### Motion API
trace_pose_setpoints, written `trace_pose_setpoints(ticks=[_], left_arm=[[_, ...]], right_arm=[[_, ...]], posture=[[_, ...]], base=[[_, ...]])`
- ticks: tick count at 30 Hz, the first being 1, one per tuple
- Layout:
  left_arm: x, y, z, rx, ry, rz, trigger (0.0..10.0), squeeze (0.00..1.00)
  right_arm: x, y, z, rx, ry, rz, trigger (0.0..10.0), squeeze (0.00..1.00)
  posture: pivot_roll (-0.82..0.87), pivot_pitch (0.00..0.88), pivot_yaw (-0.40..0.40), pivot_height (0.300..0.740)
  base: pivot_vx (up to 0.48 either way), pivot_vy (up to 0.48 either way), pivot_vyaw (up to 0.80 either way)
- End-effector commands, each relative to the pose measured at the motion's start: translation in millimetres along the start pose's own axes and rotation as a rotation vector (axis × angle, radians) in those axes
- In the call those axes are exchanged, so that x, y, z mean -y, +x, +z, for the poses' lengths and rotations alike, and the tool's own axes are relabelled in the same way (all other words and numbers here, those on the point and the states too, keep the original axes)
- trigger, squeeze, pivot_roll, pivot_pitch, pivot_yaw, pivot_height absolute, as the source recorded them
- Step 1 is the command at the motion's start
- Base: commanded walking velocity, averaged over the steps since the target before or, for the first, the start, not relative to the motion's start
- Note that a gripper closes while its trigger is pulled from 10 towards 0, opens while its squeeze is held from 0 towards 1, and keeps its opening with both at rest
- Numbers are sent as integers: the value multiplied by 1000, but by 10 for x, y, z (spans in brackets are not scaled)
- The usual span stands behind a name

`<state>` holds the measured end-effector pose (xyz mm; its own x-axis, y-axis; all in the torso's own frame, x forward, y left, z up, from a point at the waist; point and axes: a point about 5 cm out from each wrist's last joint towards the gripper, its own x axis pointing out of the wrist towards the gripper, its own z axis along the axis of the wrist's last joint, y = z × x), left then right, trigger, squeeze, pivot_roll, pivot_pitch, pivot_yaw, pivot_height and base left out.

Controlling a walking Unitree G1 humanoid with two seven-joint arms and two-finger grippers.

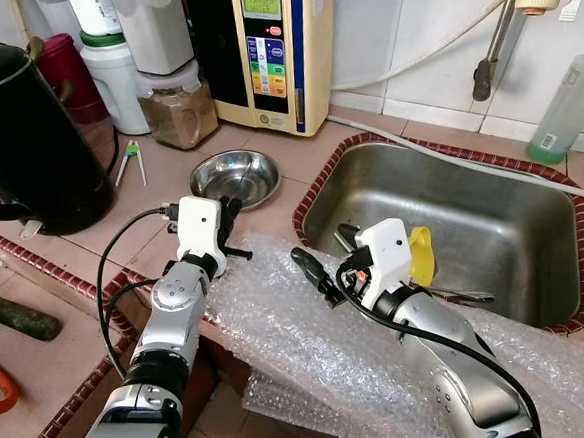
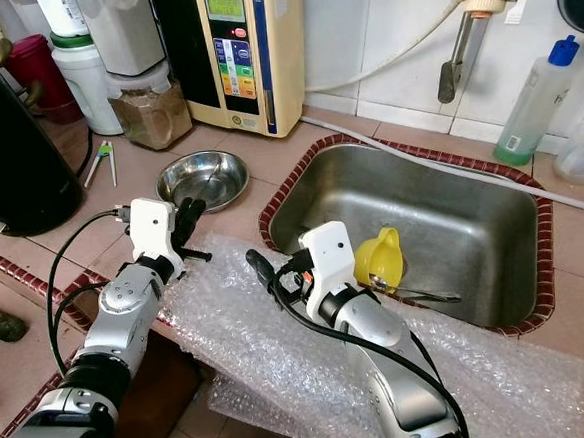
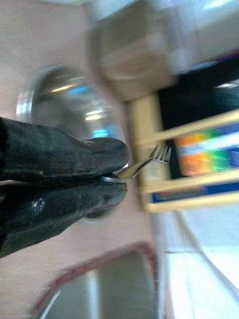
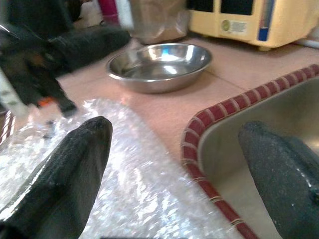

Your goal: Kitchen organization

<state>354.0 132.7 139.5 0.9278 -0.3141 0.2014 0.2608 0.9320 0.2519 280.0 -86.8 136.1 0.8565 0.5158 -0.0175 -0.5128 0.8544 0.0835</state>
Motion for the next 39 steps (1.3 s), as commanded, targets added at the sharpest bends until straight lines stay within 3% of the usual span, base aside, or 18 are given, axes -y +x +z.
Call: trace_pose_setpoints(ticks=[1, 3, 8, 10, 12, 17, 25, 29, 30, 39], left_arm=[[36, 10, 100, 64, 52, -22, 0, 0], [126, 15, 182, 117, 63, -70, 0, 0], [258, -7, 197, 145, 93, -149, 0, 0], [401, -67, 180, 169, 152, -253, 0, 0], [537, -96, 186, 185, 166, -343, 0, 0], [757, -127, 199, 212, 192, -472, 0, 0], [931, -110, 280, 261, 193, -540, 0, 0], [963, -102, 299, 270, 188, -553, 0, 0], [965, -102, 298, 272, 188, -555, 0, 0], [923, -107, 269, 257, 194, -544, 0, 0]], right_arm=[[48, 17, 37, 17, 19, -27, 10000, 0], [113, 29, 75, 40, 57, -66, 10000, 0], [309, 19, 142, 96, 142, -197, 10000, 0], [493, -8, 223, 173, 322, -303, 10000, 0], [559, -8, 273, 215, 458, -319, 10000, 0], [561, 58, 354, 252, 605, -286, 10000, 0], [517, 217, 391, 210, 675, -238, 10000, 0], [562, 320, 342, 153, 706, -289, 10000, 0], [580, 353, 334, 134, 709, -307, 0, 0], [677, 471, 425, 96, 732, -389, 0, 0]], posture=[[-41, 0, 39, 740], [-41, 0, 39, 740], [-39, 0, 39, 740], [-42, 0, 41, 740], [-43, 0, 44, 740], [-44, 1, 47, 740], [-44, 3, 52, 740], [-47, 5, 54, 740], [-47, 5, 54, 740], [-34, 9, 50, 740]], base=[[0, 0, 0], [0, 0, 0], [0, 0, 0], [0, 0, 0], [0, 0, 0], [0, 0, 0], [0, 0, 0], [0, 0, 0], [0, 0, 0], [0, 0, 0]])
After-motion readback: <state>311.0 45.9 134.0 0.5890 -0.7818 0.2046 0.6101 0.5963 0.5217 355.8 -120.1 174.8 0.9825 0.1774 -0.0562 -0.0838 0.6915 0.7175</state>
